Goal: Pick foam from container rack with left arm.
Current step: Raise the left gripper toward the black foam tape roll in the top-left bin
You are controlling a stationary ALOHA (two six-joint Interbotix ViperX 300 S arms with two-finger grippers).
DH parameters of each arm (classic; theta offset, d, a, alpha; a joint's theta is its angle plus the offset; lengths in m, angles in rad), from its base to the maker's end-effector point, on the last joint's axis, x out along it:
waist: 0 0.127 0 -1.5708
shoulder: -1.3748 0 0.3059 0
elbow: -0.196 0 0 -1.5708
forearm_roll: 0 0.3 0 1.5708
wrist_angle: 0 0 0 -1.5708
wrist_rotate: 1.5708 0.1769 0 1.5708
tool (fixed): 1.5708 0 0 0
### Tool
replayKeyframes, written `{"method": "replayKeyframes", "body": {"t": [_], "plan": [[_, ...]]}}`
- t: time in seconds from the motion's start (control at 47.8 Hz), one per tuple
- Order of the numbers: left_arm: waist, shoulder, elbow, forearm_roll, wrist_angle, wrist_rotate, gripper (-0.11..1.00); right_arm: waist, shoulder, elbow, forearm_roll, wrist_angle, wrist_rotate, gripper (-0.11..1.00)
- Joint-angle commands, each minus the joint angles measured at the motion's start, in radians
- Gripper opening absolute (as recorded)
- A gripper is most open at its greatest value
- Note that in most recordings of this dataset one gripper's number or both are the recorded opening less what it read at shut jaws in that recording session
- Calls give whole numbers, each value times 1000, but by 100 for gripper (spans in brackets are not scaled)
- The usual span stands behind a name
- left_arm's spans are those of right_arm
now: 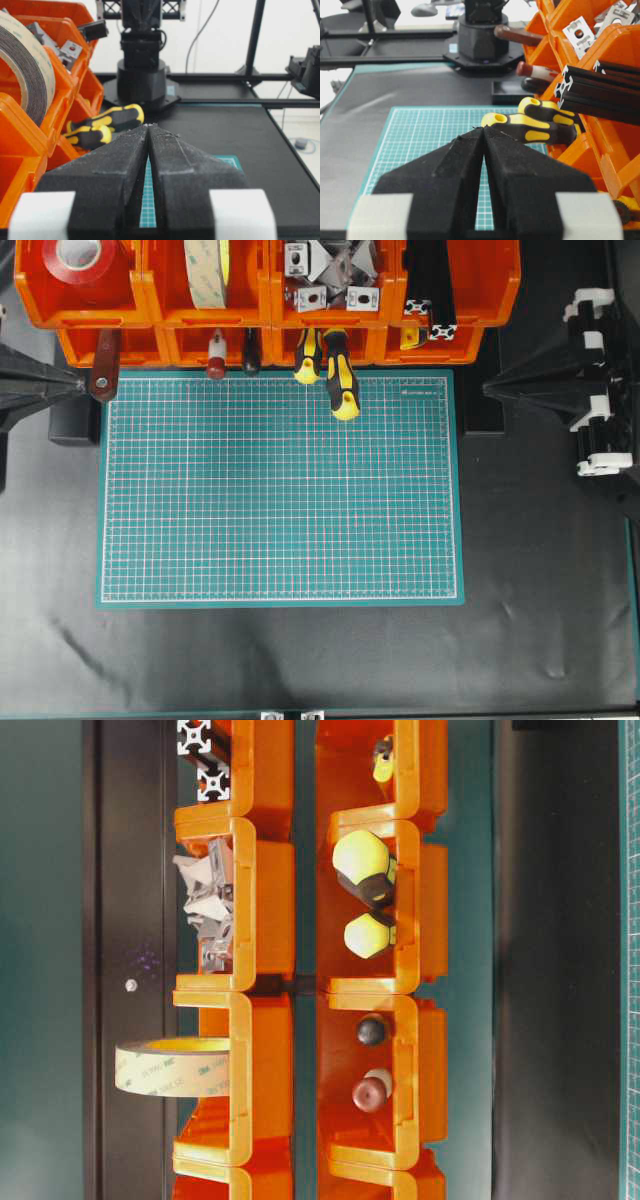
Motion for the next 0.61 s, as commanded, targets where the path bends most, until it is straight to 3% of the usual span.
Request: {"method": "replayKeyframes", "body": {"t": [0.0, 0.084, 0.147, 0.23, 0.586], "plan": [[-9, 5, -74, 46, 25, -74, 5, 6, 9, -31, 3, -3, 12, 2], [-12, 8, -132, 48, 95, -181, 3, 5, 5, -32, 18, -12, 14, 8], [-18, 11, -179, 51, 161, -273, 0, 2, 3, -32, 20, -18, 14, -1], [-20, 28, -252, 52, 268, -388, 0, 3, 0, -34, 20, -23, 15, -1], [60, 204, -667, 54, 822, -713, 0, 5, -17, -44, 23, -23, 20, -1]]}}
